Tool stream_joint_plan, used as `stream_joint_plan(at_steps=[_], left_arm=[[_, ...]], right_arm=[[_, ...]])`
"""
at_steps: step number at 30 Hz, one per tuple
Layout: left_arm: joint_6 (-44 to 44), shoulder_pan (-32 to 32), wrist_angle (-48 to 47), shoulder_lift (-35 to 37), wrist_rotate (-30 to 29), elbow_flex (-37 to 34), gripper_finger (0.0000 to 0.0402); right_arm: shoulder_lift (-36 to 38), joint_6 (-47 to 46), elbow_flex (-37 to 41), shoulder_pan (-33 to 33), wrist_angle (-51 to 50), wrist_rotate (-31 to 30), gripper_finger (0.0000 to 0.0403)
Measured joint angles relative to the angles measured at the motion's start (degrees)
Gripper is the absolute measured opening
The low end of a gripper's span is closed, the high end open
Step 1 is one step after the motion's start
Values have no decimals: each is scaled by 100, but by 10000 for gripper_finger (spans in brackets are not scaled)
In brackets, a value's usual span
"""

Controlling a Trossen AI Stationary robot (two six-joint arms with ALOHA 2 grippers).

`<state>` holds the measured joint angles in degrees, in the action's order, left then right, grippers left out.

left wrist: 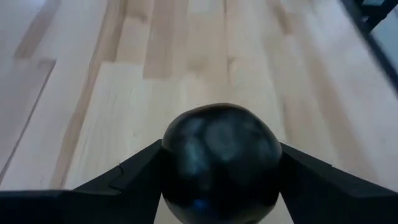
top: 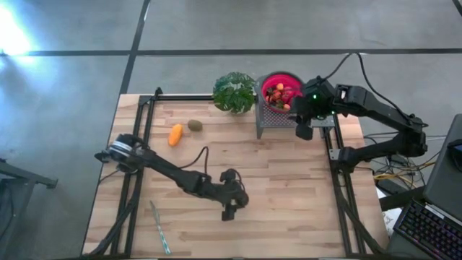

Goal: Pick & Place Fruit
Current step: Put the plum into the red strainer bowl on the shelf

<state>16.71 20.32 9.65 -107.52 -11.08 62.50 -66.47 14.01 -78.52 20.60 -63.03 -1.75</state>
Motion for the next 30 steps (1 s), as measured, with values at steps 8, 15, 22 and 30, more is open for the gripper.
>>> stream_joint_plan(at_steps=[8,15,22,30], left_arm=[[-66,-140,351,150,34,-134,275],[27,-415,2261,302,590,-801,275],[624,-914,4002,303,1263,-1130,275],[1197,-1454,4697,303,1960,-951,275]], right_arm=[[80,-262,346,-1685,219,-1523,122],[71,-976,711,-3362,531,-2582,152],[70,-1118,1270,-4674,1644,-3981,192],[64,-529,1838,-5259,2973,-4794,255]])
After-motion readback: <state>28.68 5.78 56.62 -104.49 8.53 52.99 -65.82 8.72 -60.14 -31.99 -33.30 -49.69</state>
